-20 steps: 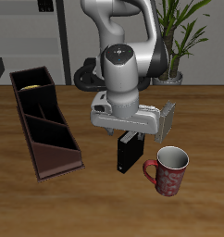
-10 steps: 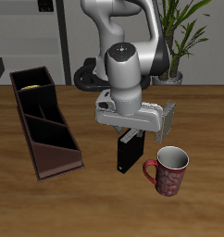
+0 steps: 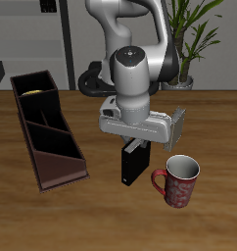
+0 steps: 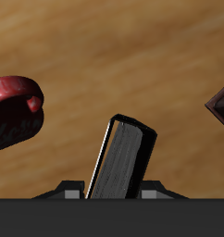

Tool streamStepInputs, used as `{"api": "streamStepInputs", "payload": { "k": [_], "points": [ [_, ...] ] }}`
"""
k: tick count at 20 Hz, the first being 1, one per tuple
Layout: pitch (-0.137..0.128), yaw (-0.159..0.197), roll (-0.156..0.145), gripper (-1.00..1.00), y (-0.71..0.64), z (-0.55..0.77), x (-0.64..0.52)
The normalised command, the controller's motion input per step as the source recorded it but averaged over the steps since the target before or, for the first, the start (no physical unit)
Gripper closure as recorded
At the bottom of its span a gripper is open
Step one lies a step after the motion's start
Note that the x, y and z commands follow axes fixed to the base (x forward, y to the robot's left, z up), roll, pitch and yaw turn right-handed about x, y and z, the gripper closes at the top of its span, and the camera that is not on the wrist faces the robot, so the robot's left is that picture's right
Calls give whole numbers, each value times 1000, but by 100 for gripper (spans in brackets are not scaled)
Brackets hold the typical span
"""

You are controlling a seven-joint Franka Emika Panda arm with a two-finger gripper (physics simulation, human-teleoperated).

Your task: Place the white-yellow mug into the right desk caddy's right compartment and place the black book into the right desk caddy's back compartment

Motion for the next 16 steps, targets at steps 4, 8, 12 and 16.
{"api": "streamStepInputs", "payload": {
  "k": [4,8,12,16],
  "points": [
    [4,69,-3,100,-72,206,-155],
    [3,122,-2,100,-110,323,-307],
    [17,178,-34,100,-241,491,-426],
    [-37,138,-45,100,-347,513,-467]
  ]
}}
